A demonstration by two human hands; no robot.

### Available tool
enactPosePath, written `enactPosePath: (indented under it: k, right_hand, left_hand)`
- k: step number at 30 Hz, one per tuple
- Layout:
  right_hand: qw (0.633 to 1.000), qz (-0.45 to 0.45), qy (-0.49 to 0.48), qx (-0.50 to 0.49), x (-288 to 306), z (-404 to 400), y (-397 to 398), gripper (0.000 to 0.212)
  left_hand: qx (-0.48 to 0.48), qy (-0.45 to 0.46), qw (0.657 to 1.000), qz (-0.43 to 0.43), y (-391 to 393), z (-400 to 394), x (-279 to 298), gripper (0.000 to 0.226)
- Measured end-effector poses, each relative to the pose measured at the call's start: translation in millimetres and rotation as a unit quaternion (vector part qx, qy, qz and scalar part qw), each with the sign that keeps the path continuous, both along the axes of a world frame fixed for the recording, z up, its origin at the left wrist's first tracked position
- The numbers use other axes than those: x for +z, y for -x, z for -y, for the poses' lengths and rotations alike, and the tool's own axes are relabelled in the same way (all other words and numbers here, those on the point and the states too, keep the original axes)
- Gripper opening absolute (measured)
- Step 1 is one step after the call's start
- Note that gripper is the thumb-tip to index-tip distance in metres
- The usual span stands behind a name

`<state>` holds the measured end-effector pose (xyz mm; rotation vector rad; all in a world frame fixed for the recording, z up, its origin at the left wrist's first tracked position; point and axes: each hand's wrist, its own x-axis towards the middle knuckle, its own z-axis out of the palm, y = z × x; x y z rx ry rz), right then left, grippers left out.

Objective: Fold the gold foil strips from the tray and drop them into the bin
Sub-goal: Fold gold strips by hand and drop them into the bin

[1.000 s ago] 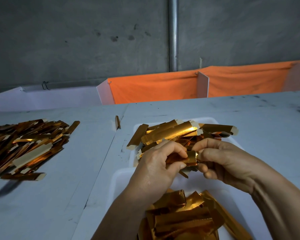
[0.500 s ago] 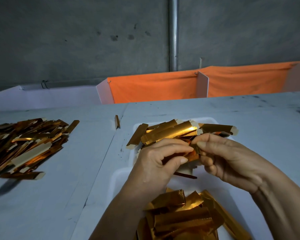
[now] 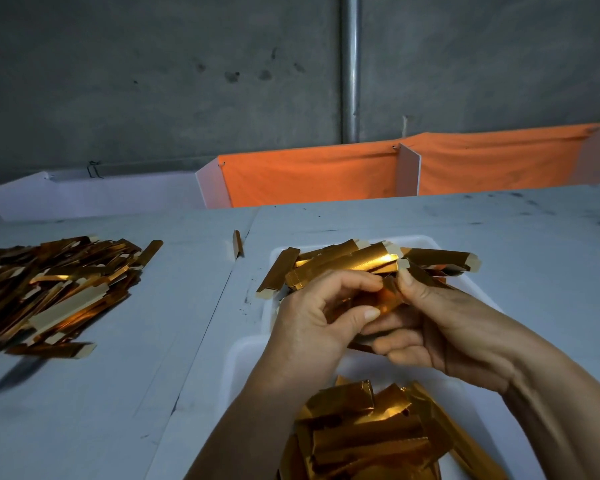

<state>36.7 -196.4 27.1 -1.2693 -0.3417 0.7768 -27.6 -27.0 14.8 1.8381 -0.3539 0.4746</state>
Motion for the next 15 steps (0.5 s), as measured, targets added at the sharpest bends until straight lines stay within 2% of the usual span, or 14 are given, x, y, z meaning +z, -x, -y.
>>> enactPosePath:
  k: [5,8,10,12,15]
  right_hand:
    - [0.996,-0.061,-0.055,0.043,3.0,4.8,-0.6,0.038]
    - [0.991,-0.069,-0.107,0.032,3.2,8.0,-1.6,0.025]
    - [0.993,-0.040,-0.115,0.002,2.8,6.0,-0.4,0.013]
    - [0.994,0.011,-0.105,-0.028,3.4,3.5,1.8,0.010]
    - [0.988,0.144,-0.021,-0.052,4.1,-2.2,7.1,0.015]
  left_hand:
    - [0.003,-0.084,0.996,0.041,2.3,3.2,1.2,0.023]
    - [-0.020,-0.031,0.997,0.060,3.9,4.4,5.0,0.022]
    - [-0.003,0.009,0.997,0.072,2.8,4.1,5.1,0.019]
    - [0.059,0.033,0.996,0.062,0.5,2.7,4.0,0.016]
    - [0.067,0.104,0.992,-0.016,-0.4,3.1,2.3,0.029]
